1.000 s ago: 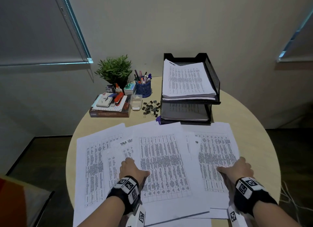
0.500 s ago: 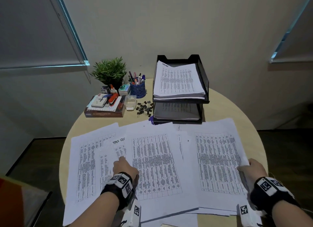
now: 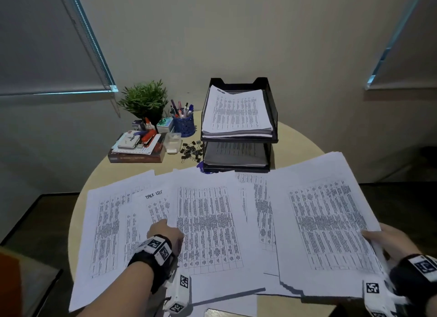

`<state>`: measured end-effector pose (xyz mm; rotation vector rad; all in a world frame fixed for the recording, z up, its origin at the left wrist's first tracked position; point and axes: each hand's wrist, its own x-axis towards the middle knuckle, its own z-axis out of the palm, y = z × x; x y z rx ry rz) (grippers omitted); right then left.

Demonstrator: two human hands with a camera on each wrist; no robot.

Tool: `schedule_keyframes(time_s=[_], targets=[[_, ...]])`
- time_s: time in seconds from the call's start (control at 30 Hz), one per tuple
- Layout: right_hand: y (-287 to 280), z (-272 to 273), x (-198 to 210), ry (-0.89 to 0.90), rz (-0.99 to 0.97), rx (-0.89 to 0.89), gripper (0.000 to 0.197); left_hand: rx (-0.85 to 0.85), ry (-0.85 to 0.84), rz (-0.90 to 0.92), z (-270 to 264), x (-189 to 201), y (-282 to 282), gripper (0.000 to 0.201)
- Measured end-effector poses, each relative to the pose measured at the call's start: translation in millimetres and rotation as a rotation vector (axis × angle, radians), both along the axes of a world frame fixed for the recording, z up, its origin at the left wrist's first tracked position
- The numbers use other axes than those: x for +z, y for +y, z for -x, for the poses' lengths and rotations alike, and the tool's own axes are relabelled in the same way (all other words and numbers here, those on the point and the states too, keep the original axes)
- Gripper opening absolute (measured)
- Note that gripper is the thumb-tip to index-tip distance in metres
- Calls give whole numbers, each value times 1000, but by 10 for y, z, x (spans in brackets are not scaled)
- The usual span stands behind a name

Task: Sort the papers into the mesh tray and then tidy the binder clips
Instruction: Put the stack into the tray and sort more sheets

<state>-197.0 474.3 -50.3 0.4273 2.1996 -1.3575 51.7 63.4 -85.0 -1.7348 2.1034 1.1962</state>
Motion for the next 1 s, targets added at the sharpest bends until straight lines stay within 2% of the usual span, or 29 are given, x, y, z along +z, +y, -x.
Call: schedule_keyframes(time_s=[0.07,0.1,0.13,0.2,0.23,0.33,0.4,0.47,0.57,0.67,0.8,0.93,1.0], targets=[[67,38,83,-11,63,-9,24,76,158,-17,2,28,20,8],[92,59,109,-23,99,-16,25,103,236,-17,14,49,46,4],[111,77,114,-30,123,-29,26,110,306,-38,30,56,77,8],[103,82,142,-52,196,-46,24,148,431,-108,74,83,156,30],[76,78,152,-70,238,-42,23,157,476,-119,91,93,197,31],[-90,1,151,-139,336,23,26,148,484,-128,131,57,288,29],[-250,-119,132,-166,372,81,24,175,490,-172,153,11,344,46],[-409,-236,23,-162,315,150,24,187,497,-196,170,-20,410,47],[-580,-346,-218,-97,187,246,25,216,506,-215,187,30,522,38],[-709,-385,-355,-56,158,294,29,245,510,-275,239,95,592,56],[-874,-483,-344,2,142,395,40,159,468,-268,236,202,694,60],[-982,-534,-435,55,-22,532,38,86,298,-296,222,184,789,96],[-1044,-541,-476,91,-164,661,40,16,236,-320,249,165,852,100]])
